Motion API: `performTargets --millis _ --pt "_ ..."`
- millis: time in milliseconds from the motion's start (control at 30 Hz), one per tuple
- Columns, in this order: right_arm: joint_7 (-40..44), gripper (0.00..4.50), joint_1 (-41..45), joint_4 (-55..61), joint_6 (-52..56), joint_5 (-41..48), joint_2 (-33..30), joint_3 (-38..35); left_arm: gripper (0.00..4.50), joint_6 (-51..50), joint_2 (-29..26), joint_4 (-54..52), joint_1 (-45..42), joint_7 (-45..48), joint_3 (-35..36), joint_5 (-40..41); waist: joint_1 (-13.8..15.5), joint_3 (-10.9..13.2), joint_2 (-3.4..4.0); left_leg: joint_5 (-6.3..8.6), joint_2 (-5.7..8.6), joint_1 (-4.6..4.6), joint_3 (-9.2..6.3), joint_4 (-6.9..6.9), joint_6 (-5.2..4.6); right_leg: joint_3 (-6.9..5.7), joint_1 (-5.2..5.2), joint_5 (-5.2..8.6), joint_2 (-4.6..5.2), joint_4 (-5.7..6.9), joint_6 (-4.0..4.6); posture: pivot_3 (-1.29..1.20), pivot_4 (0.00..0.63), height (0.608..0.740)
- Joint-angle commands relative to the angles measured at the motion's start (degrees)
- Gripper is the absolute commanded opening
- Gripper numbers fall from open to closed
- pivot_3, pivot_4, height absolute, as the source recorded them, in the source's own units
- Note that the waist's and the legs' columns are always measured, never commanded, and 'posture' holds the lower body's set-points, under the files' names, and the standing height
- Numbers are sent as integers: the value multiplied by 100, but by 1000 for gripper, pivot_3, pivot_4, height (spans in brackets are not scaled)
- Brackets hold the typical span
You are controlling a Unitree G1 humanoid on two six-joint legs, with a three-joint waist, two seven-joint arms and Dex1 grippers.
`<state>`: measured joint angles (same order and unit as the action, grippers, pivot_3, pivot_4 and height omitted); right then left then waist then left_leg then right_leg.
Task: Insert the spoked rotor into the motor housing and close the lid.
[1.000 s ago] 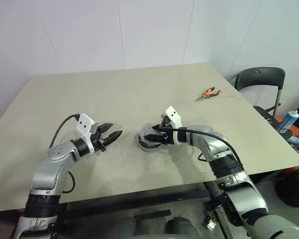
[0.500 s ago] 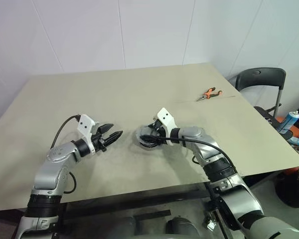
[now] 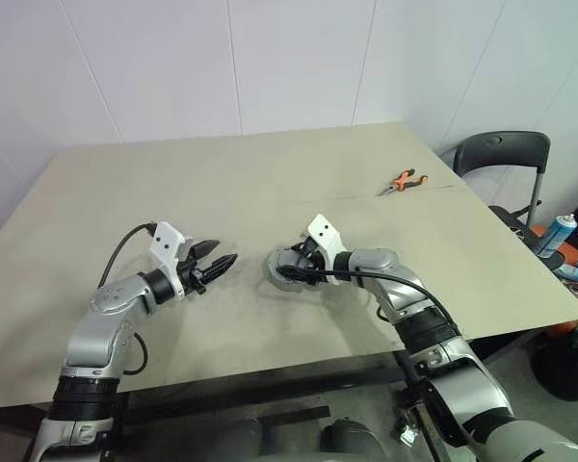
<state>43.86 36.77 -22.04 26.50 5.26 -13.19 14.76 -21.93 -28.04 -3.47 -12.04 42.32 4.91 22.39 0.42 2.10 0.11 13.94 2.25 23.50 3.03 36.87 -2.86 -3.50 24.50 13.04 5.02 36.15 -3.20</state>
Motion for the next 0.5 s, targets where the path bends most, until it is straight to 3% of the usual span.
performTargets --millis 33,500 --pt "-65 3220 -1 58 -1 -50 36 -10 2754 129 -8 -133 -68 13 3 -20 -1 0 0 0 0 0 0 0 0 0 0 0 0 0 0 0 0 740" --pt "-337 3220 -142 -332 168 -137 348 35 2754 156 1 -92 -76 44 17 -47 -128 -8 -2 0 0 -12 -1 0 0 0 -9 -1 -1 4 -1 0 0 740"
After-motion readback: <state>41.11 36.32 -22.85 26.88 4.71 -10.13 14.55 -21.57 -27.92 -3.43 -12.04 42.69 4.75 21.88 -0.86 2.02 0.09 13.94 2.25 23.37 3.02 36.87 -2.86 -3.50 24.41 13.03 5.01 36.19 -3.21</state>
